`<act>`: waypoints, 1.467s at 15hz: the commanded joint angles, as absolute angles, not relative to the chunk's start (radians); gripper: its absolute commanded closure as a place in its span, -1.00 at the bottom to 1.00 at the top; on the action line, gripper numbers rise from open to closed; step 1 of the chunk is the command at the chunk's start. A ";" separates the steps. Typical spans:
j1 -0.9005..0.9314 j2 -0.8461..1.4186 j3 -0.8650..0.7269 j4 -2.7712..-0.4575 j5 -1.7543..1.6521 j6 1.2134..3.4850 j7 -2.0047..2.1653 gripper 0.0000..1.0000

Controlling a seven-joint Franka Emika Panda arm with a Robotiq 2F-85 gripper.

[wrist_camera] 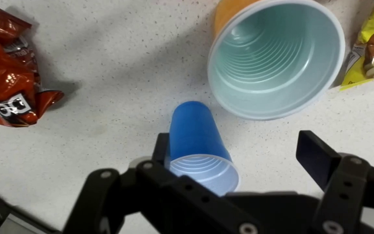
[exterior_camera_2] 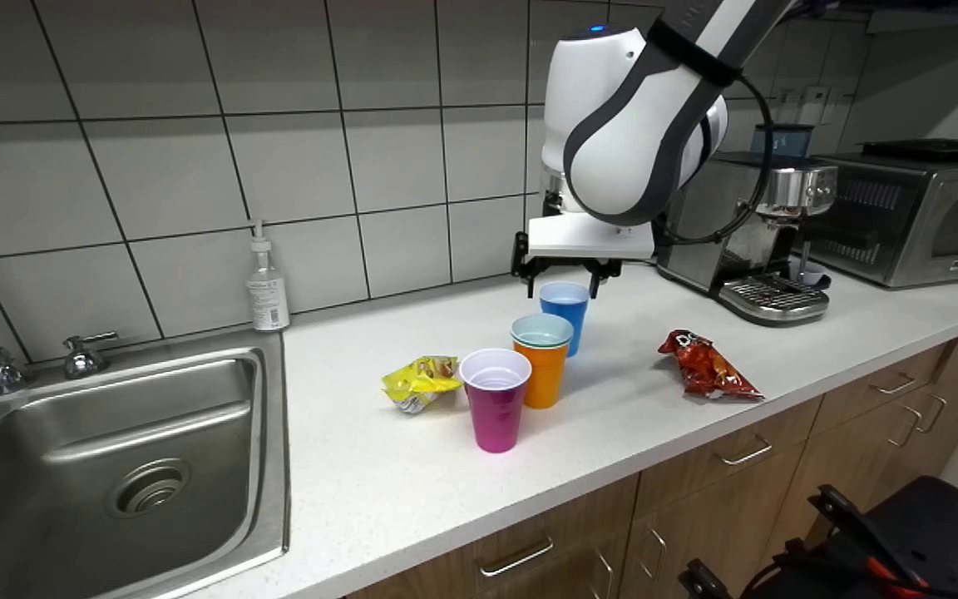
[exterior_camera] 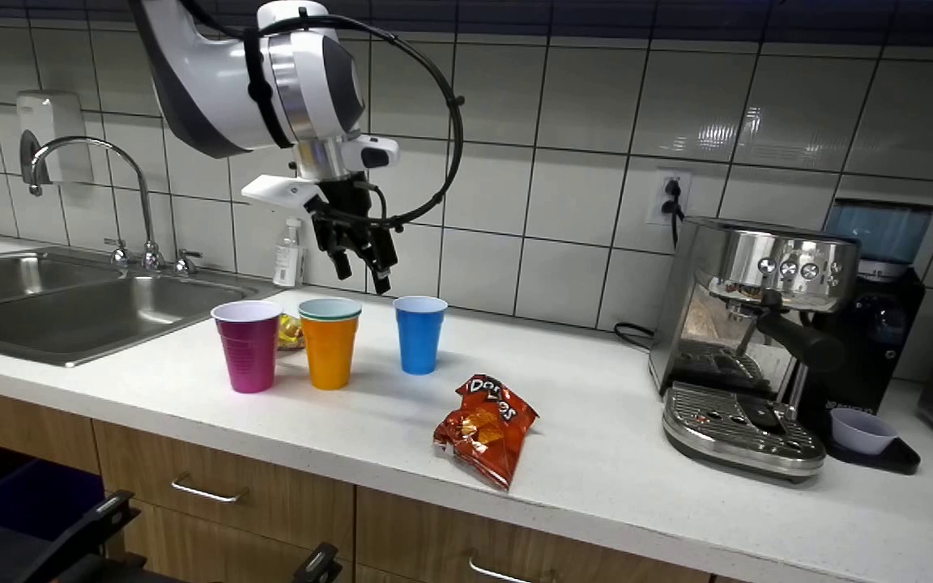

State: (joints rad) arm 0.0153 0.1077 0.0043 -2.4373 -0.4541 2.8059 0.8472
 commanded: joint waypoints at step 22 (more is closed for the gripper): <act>0.094 0.322 -0.081 -2.147 -0.410 2.684 0.929 -1.00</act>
